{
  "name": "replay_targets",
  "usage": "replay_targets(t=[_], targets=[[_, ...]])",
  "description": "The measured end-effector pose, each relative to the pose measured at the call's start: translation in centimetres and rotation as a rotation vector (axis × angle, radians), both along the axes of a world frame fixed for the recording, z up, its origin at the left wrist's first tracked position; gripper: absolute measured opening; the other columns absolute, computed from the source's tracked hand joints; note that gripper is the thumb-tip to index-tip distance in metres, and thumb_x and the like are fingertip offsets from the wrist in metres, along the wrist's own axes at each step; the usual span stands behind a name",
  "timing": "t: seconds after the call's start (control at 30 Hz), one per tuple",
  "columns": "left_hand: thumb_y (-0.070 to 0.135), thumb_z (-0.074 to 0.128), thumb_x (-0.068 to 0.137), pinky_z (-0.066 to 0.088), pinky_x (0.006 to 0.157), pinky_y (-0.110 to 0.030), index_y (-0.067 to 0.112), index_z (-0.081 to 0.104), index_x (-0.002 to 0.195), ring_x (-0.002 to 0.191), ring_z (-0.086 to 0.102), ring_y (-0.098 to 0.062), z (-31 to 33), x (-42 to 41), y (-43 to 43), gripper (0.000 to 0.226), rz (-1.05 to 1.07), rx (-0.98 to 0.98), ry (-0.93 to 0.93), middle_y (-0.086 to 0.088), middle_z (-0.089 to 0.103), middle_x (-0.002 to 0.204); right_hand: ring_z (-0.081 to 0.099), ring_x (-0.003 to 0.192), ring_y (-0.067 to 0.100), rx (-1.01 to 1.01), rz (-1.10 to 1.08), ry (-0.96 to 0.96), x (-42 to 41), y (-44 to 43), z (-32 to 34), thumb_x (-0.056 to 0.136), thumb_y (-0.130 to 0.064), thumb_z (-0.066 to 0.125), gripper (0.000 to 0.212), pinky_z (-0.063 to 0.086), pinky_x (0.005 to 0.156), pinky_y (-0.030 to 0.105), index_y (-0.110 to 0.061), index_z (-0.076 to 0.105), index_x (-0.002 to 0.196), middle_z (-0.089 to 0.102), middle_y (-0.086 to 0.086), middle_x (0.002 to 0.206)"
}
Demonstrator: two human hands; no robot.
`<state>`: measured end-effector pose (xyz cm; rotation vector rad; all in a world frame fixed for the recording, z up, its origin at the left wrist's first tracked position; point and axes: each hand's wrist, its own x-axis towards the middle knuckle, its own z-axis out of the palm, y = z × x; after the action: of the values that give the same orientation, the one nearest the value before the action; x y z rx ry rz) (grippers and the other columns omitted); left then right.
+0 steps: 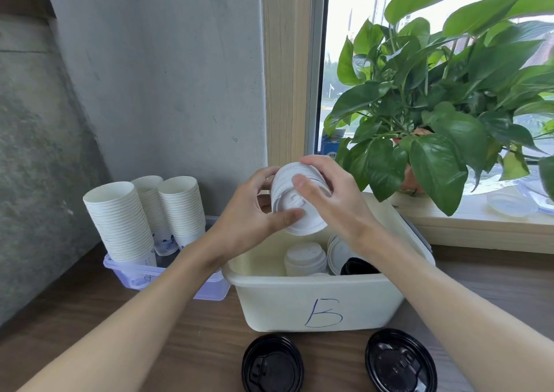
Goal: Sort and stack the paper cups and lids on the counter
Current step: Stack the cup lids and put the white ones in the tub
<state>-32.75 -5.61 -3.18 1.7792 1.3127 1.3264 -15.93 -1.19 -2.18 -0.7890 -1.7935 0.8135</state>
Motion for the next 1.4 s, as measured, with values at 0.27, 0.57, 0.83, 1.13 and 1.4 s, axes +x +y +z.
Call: replay_targets(t=[0.27,0.57,0.83,1.13,1.4], targets=[[0.014,0.085,0.078,0.058,0.090,-0.029,0.024,0.059,0.133,0.105,0.070,-0.017,-0.3,-0.1,-0.1,0.062,-0.046,0.040,0.011,0.004,0.072,0.113,0.058,0.109,0.010,0.033,-0.068,-0.014,-0.4,-0.2,-0.5,0.068,-0.064,0.059,0.061,0.048,0.097,0.038,-0.027,0.061,0.116,0.063,-0.004,0.114],[0.009,0.083,0.082,0.058,0.087,-0.027,0.022,0.064,0.130,0.102,0.071,-0.019,-0.5,-0.4,0.2,0.053,-0.073,0.044,0.030,-0.002,0.073,0.112,0.061,0.089,0.007,0.095,-0.058,0.070,-0.6,0.0,-0.8,0.072,-0.059,0.062,0.052,0.048,0.078,0.022,-0.017,0.066,0.102,0.064,-0.011,0.092],[0.044,0.076,0.080,0.048,0.106,-0.043,0.032,0.057,0.137,0.118,0.063,-0.005,1.6,-2.7,0.3,0.061,-0.047,-0.038,0.381,0.016,0.070,0.123,0.061,0.102,0.007,-0.035,0.137,-0.306,0.4,1.7,0.2,0.082,-0.050,0.069,0.048,0.049,0.086,0.024,-0.030,0.055,0.123,0.064,-0.011,0.112],[0.070,0.064,0.081,0.031,0.098,0.001,0.037,0.050,0.145,0.125,0.041,0.015,1.0,-6.7,0.1,0.073,0.032,-0.159,0.578,0.022,0.048,0.149,0.065,0.106,0.025,-0.573,0.277,-0.398,-0.7,3.0,-2.2,0.093,-0.045,0.057,0.041,0.056,0.089,0.043,-0.019,0.055,0.125,0.064,0.009,0.120],[0.052,0.081,0.078,0.027,0.089,0.006,0.055,0.047,0.136,0.115,0.031,0.035,-0.2,-7.3,-0.4,0.067,-0.052,-0.198,0.672,0.054,0.032,0.129,0.061,0.096,0.019,-0.501,0.161,-0.490,-3.0,4.0,-4.3,0.084,-0.057,0.062,0.040,0.053,0.085,0.040,-0.021,0.054,0.100,0.064,0.009,0.107]])
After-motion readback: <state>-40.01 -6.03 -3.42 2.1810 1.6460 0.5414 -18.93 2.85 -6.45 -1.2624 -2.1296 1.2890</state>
